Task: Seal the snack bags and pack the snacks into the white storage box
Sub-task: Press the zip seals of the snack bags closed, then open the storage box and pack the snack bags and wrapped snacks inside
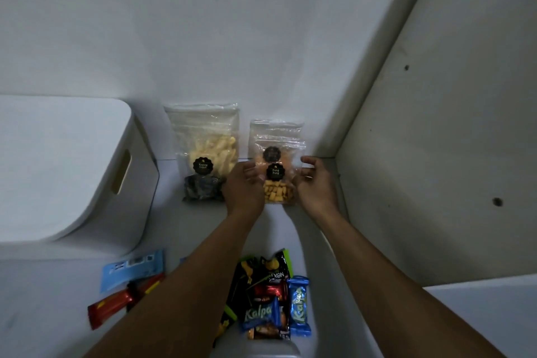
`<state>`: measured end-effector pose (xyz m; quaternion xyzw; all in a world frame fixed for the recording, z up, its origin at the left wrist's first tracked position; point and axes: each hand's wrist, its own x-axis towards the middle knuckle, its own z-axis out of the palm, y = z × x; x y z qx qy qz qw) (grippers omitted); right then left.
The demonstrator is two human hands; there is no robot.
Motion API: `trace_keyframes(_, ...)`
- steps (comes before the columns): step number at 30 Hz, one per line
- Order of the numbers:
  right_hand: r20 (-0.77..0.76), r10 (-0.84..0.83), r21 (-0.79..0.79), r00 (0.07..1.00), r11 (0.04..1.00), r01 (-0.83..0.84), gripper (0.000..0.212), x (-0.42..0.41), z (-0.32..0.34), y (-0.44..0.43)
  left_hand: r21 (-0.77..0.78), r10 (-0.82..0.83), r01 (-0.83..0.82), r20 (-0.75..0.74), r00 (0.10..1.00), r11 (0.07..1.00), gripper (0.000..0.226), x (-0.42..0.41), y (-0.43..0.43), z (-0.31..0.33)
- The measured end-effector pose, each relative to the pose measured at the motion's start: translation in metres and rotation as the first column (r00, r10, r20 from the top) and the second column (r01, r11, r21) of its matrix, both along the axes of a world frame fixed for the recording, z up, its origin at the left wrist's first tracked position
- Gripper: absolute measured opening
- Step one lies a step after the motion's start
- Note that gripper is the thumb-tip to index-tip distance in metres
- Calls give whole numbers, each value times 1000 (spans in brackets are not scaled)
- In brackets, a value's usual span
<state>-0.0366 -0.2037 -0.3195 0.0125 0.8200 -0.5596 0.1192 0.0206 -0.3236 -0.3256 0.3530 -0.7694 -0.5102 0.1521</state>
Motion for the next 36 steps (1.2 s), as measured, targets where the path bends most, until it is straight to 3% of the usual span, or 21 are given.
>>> trace_keyframes(7, -127, 41, 227, 991, 974, -11, 60, 24, 55, 7, -156, -67, 74, 48, 997, 985, 25, 25, -4, 29)
trace_keyframes(10, -206, 142, 336, 968, 939, -66, 57, 36, 83, 5, -256, -113, 103, -26, 993, 961, 31, 48, -2, 68)
trace_keyframes(14, -236, 323, 481, 917, 858, -178, 53, 57, 135, -8, -387, -186, 198, 67, 980, 901, 38, 80, -26, 121)
trace_keyframes(18, -230, 443, 529, 866, 804, -271, 55, 82, 189, -38, -540, -146, 198, 138, 980, 818, 46, 121, -70, 180)
trace_keyframes(27, -259, 548, 567, 795, 753, -334, 62, 147, 247, -144, -638, -17, 133, 185, 983, 759, 53, 217, -198, 239)
trace_keyframes(36, -189, 489, 639, 852, 720, -271, 57, 194, 223, -251, -601, -73, 238, 286, 956, 763, 51, 260, -331, 215)
